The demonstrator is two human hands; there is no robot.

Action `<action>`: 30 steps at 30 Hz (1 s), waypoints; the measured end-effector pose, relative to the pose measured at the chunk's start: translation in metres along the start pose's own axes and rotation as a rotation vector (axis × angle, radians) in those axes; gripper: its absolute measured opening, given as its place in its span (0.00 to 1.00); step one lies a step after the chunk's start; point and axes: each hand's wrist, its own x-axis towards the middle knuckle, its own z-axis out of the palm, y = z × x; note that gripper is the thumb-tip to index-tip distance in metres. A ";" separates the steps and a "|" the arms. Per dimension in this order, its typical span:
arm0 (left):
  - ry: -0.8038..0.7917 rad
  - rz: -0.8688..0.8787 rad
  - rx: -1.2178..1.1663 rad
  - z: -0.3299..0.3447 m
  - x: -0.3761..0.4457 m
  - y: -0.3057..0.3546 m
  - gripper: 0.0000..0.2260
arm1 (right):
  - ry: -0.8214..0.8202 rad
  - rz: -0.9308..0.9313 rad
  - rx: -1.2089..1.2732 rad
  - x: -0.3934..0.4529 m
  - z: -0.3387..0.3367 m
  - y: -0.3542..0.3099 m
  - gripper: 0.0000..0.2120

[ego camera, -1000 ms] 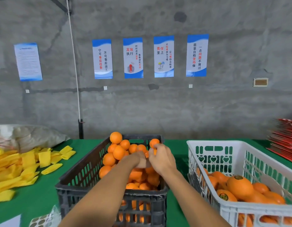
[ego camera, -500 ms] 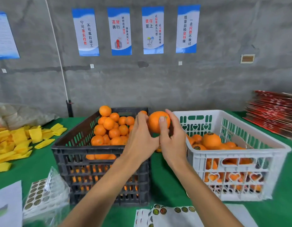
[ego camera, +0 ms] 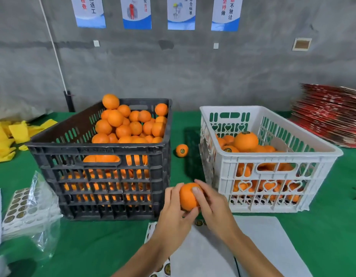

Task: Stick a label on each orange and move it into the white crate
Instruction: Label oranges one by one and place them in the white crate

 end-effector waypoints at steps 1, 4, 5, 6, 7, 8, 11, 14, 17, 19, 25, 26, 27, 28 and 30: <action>-0.029 -0.051 0.021 0.003 -0.004 -0.013 0.29 | -0.049 0.051 0.022 -0.006 0.006 0.010 0.24; -0.054 -0.137 0.044 0.009 -0.015 -0.038 0.28 | -0.153 0.156 0.053 -0.018 0.019 0.032 0.27; -0.046 -0.161 0.028 0.009 -0.016 -0.041 0.28 | -0.169 0.148 0.012 -0.020 0.020 0.036 0.28; -0.033 -0.175 0.011 0.009 -0.017 -0.043 0.28 | -0.175 0.125 -0.021 -0.020 0.019 0.038 0.26; -0.019 -0.178 -0.007 0.008 -0.017 -0.043 0.28 | -0.186 0.096 -0.048 -0.020 0.017 0.040 0.23; -0.004 -0.177 -0.033 0.008 -0.017 -0.042 0.28 | -0.213 0.066 -0.081 -0.019 0.014 0.042 0.19; 0.037 -0.189 -0.186 0.006 -0.022 -0.036 0.30 | -0.381 -0.037 -0.247 -0.016 0.004 0.046 0.17; 0.084 -0.230 -0.231 0.003 -0.026 -0.034 0.34 | -0.542 -0.104 -0.439 -0.015 -0.004 0.054 0.31; 0.115 -0.237 -0.244 0.003 -0.027 -0.034 0.35 | -0.521 -0.062 -0.464 -0.015 -0.007 0.058 0.40; 0.110 -0.230 -0.236 0.004 -0.028 -0.035 0.34 | -0.454 -0.067 -0.445 -0.015 -0.007 0.057 0.40; 0.066 -0.216 -0.173 0.006 -0.028 -0.042 0.31 | -0.405 -0.059 -0.291 -0.013 -0.012 0.058 0.33; 0.067 -0.216 -0.166 0.006 -0.028 -0.043 0.30 | -0.411 -0.058 -0.274 -0.013 -0.013 0.059 0.31; 0.067 -0.218 -0.155 0.006 -0.028 -0.043 0.29 | -0.419 -0.063 -0.271 -0.014 -0.014 0.061 0.29; 0.067 -0.220 -0.139 0.005 -0.028 -0.044 0.28 | -0.429 -0.073 -0.276 -0.013 -0.014 0.062 0.28; 0.061 -0.217 -0.104 0.005 -0.027 -0.043 0.28 | -0.445 -0.085 -0.276 -0.013 -0.014 0.063 0.26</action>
